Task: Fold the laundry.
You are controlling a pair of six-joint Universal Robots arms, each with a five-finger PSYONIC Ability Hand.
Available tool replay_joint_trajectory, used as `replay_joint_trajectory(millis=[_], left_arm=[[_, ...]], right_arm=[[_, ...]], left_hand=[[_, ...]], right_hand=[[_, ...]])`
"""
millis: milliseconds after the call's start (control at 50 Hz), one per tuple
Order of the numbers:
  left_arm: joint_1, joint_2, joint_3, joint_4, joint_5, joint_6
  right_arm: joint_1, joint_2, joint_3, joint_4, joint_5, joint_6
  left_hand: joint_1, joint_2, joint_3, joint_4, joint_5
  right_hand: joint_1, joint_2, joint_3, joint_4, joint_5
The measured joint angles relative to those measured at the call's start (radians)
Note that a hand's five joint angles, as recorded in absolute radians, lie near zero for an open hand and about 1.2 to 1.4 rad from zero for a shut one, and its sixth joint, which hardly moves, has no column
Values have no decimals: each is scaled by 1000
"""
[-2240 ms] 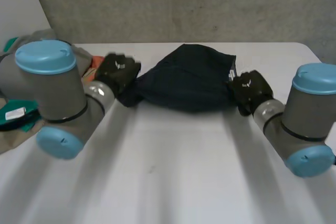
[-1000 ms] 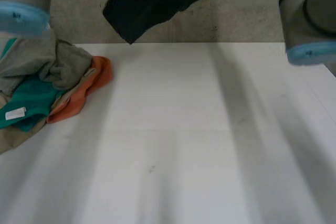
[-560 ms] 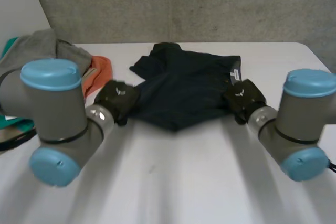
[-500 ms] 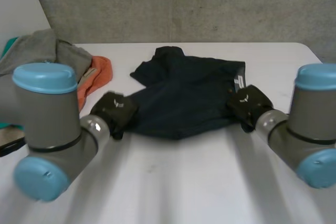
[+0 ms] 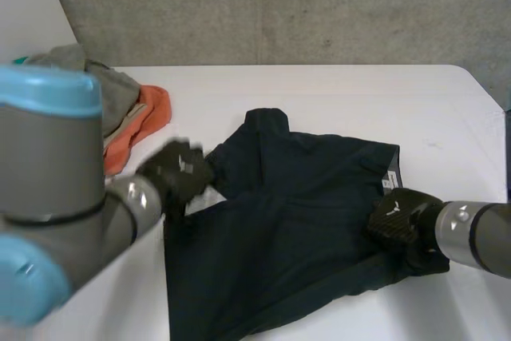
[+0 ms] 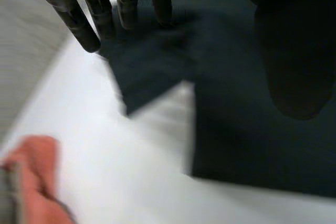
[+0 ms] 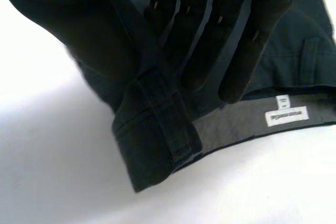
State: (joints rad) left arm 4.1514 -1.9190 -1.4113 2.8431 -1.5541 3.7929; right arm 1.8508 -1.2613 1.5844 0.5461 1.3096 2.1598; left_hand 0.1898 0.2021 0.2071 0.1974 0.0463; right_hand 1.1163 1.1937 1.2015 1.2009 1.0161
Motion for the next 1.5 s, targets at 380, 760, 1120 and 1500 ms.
replay_joint_trajectory(millis=[380, 760, 1120, 1500], left_arm=[[66, -586, 687, 12, 163, -15], [35, -842, 1013, -60, 104, 138], [49, -784, 925, -75, -43, 273], [68, -637, 697, -85, -161, 317]], right_arm=[[30, 34, 63, -272, 13, 160], [30, 30, 76, -278, 10, 161], [20, 19, 77, -275, 8, 161], [47, -3, 89, -263, 13, 162]], left_hand=[[185, 176, 170, 184, 162], [475, 447, 430, 443, 417], [962, 990, 979, 996, 930], [961, 990, 979, 996, 930]], right_hand=[[0, 0, 0, 0, 6], [0, 0, 0, 0, 8], [0, 0, 0, 0, 8], [0, 0, 0, 0, 8]])
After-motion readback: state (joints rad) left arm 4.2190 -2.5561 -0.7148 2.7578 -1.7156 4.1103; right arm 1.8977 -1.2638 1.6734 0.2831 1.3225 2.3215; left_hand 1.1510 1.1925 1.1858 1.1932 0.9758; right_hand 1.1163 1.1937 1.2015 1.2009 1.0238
